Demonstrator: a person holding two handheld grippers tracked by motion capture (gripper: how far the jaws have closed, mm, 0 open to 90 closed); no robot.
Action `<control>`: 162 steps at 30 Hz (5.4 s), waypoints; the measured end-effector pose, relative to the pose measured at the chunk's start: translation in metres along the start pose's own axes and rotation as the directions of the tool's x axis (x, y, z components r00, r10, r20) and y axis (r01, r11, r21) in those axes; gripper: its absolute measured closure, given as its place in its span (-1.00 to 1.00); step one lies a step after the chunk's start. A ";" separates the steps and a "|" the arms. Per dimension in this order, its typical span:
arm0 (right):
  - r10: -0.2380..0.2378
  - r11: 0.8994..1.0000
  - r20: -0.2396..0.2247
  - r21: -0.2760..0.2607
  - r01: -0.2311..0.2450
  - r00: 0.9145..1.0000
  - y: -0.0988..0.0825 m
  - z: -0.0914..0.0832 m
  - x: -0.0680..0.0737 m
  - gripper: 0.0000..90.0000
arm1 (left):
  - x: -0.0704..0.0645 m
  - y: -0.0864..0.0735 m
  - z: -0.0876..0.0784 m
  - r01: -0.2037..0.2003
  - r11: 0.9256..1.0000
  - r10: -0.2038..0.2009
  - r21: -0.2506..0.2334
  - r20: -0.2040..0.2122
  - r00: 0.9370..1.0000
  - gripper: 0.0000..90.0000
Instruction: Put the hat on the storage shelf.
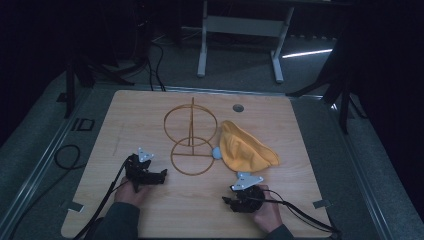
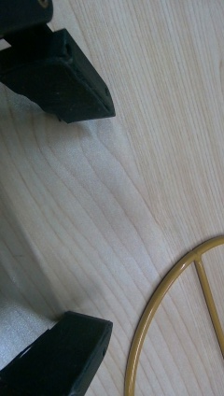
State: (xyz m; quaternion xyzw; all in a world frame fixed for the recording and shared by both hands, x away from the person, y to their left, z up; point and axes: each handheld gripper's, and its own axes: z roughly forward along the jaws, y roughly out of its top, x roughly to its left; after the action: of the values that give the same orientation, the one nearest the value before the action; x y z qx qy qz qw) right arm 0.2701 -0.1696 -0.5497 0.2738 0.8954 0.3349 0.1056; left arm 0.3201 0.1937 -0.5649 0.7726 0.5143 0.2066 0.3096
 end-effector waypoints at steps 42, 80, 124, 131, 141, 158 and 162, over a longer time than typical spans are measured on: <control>-0.120 0.993 0.128 0.000 0.121 0.985 0.008 -0.017 -0.053 0.23 | 0.000 0.000 0.000 0.000 1.000 0.000 0.001 -0.002 1.000 -0.96; -0.004 1.000 0.132 0.004 0.004 0.991 0.029 -0.045 -0.071 0.83 | 0.000 0.000 0.000 0.002 1.000 -0.002 0.000 -0.001 1.000 -0.96; -0.029 0.989 0.216 -0.137 0.059 0.976 0.084 -0.118 -0.080 0.83 | 0.000 0.000 0.000 0.001 1.000 -0.001 0.004 0.001 1.000 -0.96; -0.020 0.987 0.225 -0.151 0.056 0.974 0.088 -0.124 -0.082 0.84 | 0.000 0.000 0.000 0.001 1.000 -0.001 0.004 0.001 1.000 -0.96; -0.028 0.985 0.226 -0.159 0.065 0.974 0.093 -0.125 -0.080 0.84 | 0.000 0.000 0.000 0.001 1.000 -0.001 0.003 0.001 1.000 -0.96; -0.033 0.982 0.252 -0.172 0.079 0.967 0.104 -0.137 -0.084 0.85 | 0.000 0.000 0.000 0.006 1.000 -0.006 0.001 0.001 1.000 -0.96; -0.045 0.981 0.257 -0.172 0.092 0.965 0.109 -0.141 -0.083 0.85 | 0.000 0.000 0.000 0.005 1.000 -0.005 0.001 0.001 1.000 -0.96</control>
State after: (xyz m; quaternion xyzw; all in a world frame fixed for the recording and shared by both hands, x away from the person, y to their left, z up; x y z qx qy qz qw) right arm 0.3322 -0.2244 -0.3716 0.2721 0.8493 0.3740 0.2545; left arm 0.3201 0.1934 -0.5645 0.7714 0.5164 0.2053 0.3099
